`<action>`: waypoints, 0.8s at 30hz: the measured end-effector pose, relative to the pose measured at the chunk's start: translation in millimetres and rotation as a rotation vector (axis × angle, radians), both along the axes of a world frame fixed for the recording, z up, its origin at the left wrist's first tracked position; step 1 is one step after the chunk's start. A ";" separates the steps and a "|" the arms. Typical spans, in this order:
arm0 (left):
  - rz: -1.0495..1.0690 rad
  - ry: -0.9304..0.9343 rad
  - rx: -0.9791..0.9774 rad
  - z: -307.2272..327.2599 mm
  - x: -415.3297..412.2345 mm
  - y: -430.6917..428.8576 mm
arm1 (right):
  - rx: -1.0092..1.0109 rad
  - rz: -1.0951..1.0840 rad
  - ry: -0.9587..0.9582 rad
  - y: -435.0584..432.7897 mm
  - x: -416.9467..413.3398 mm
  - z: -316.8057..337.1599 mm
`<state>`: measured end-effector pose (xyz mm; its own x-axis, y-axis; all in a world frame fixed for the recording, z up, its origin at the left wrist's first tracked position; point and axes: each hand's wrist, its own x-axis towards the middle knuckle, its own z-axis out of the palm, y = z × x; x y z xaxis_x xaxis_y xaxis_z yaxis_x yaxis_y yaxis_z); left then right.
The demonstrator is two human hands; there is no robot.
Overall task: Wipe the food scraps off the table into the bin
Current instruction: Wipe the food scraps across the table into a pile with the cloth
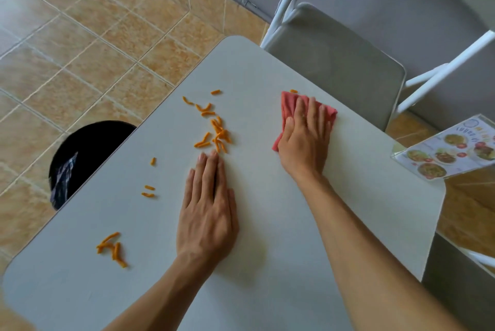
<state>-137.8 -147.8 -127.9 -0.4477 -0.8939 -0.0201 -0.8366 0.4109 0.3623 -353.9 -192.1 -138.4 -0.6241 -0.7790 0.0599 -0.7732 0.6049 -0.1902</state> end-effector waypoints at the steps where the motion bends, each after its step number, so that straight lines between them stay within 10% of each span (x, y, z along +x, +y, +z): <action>1: 0.001 -0.001 0.004 -0.1 0.7 0.4 | -0.010 -0.049 -0.001 0.7 13.2 -0.7; 6: -0.011 0.023 0.005 -0.3 1.5 -0.9 | 0.044 0.650 -0.016 30.5 18.1 10.2; 15: -0.008 0.042 0.022 0.5 -0.6 -1.8 | 0.100 -0.196 -0.035 -35.6 -45.1 11.5; 24: -0.008 0.013 0.033 0.0 0.8 -2.3 | 0.143 0.569 -0.089 -117.3 84.2 12.9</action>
